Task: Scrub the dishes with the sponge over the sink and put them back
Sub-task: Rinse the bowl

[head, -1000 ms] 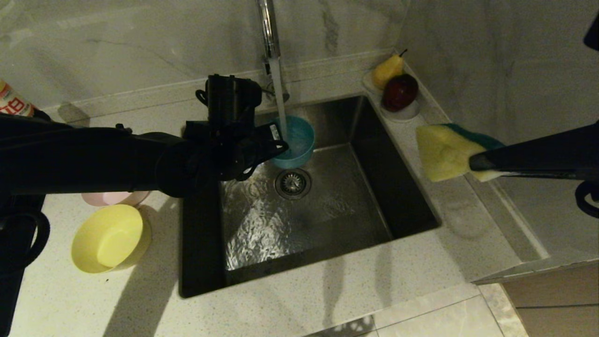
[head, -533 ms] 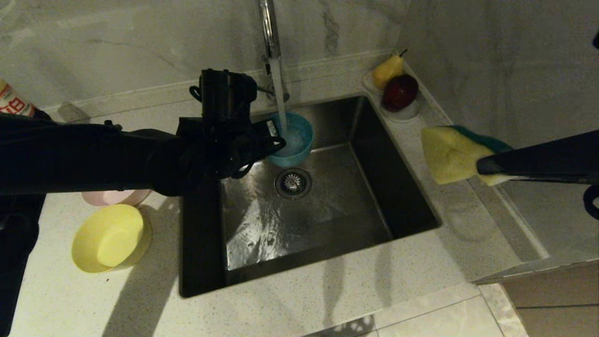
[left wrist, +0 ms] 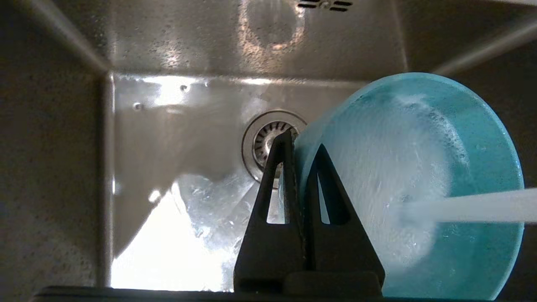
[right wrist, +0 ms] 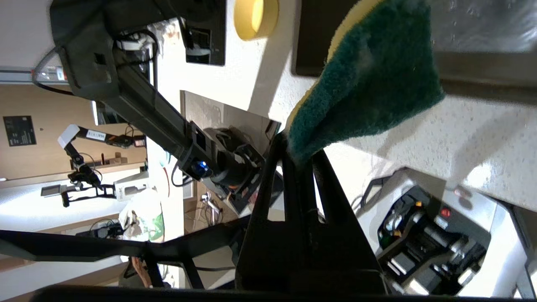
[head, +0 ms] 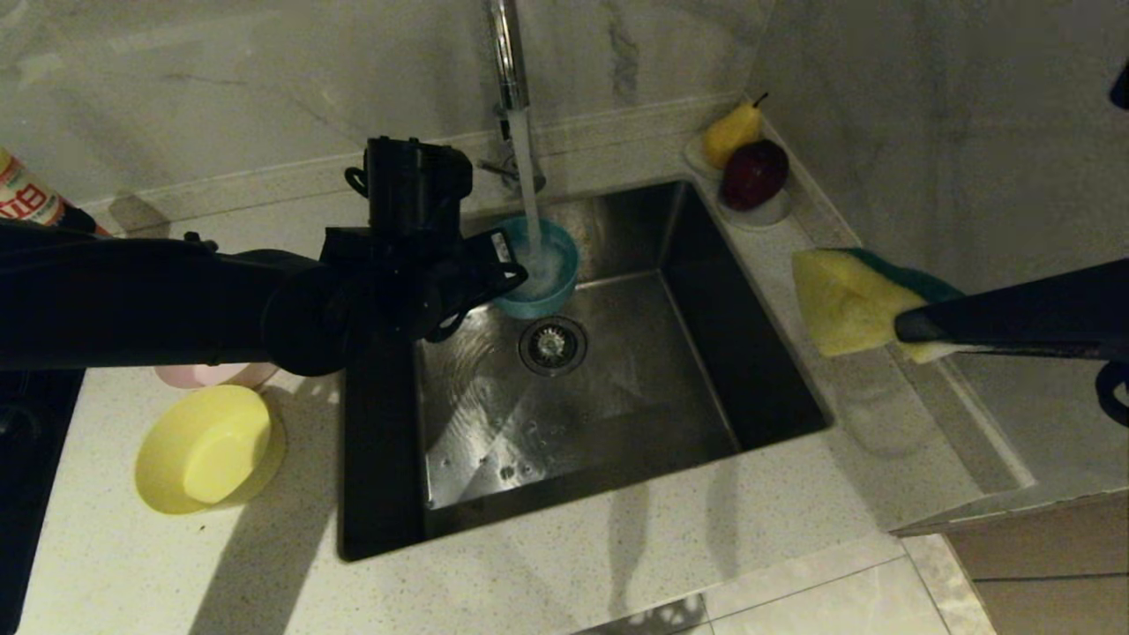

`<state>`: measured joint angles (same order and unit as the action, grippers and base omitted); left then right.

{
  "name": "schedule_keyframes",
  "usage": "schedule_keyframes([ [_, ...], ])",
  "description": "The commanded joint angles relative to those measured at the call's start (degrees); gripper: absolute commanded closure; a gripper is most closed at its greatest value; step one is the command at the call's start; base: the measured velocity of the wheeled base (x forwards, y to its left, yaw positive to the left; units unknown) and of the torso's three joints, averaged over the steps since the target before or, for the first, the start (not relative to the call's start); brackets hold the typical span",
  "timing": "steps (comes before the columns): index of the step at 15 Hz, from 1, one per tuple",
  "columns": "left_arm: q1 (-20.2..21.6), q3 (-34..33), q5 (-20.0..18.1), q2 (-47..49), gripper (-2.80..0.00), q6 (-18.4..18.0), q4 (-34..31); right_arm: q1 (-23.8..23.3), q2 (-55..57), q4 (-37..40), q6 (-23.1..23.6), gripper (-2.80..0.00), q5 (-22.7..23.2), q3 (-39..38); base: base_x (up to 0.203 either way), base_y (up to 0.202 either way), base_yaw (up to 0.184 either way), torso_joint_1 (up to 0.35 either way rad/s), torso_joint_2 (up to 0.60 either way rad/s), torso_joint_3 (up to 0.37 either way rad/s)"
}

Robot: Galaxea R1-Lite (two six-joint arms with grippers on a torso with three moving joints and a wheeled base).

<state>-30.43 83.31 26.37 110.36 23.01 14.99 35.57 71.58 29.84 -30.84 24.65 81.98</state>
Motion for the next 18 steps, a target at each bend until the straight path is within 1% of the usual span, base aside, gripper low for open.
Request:
schedule_keyframes([
  [1,0.5,-1.4,0.2,-1.3,0.0,-0.3,0.2,0.0,-0.1,0.2,-0.2,0.0,0.1,-1.3,0.0,0.0,0.0,0.0,0.0,0.0],
  [3,1.3,-4.0,0.7,-3.4,0.0,-1.5,0.3,-0.2,-0.1,0.2,-0.2,0.0,0.0,-1.3,0.0,0.0,0.0,0.0,0.0,0.0],
  [4,2.0,-5.4,1.4,-4.3,0.0,-3.5,0.6,-0.2,0.0,0.3,-0.2,0.0,0.0,-1.3,0.0,0.0,0.0,0.0,0.0,0.0],
  [5,2.9,-7.3,2.5,-5.4,0.0,-6.4,1.9,-0.3,0.2,0.4,-0.2,0.0,0.0,-1.5,0.0,0.0,0.0,0.0,0.0,0.0],
  [6,3.9,-9.0,3.5,-6.4,0.0,-9.8,5.2,-0.5,0.7,0.4,-0.2,0.0,-0.4,-1.5,0.0,0.0,0.0,0.0,0.0,0.0],
  [8,5.2,-13.7,4.5,-8.7,0.0,-17.7,13.7,-0.9,1.7,0.2,0.0,0.0,-1.9,-1.5,0.0,0.0,0.0,0.0,0.0,0.0],
  [11,6.1,-20.3,4.7,-10.1,0.0,-31.2,30.2,-1.3,1.7,0.2,-0.1,0.0,-2.3,-2.7,0.0,0.0,0.0,0.0,0.0,0.0],
  [13,6.3,-23.3,4.3,-10.1,0.0,-41.0,45.7,-1.5,1.4,0.2,-0.1,0.0,-2.3,-3.3,0.0,0.0,0.0,0.0,0.0,0.0],
  [14,6.4,-24.4,4.1,-10.0,0.0,-44.7,51.5,-1.5,1.5,0.2,-0.1,0.0,-2.3,-3.3,0.0,0.0,0.0,0.0,0.0,0.0],
  [15,6.4,-25.3,4.0,-10.1,0.0,-47.5,56.3,-1.5,1.7,0.2,0.0,0.0,-2.3,-3.2,0.0,0.0,0.0,0.0,0.0,0.0],
  [16,6.3,-25.6,4.0,-10.3,0.0,-49.1,59.5,-1.5,1.9,0.1,0.1,0.0,-2.3,-3.1,0.0,0.0,0.0,0.0,0.0,0.0],
  [18,6.3,-25.4,3.9,-11.8,0.0,-50.6,62.8,-1.5,1.9,0.1,0.2,0.0,-2.3,-3.0,0.0,0.0,0.0,0.0,0.0,0.0],
])
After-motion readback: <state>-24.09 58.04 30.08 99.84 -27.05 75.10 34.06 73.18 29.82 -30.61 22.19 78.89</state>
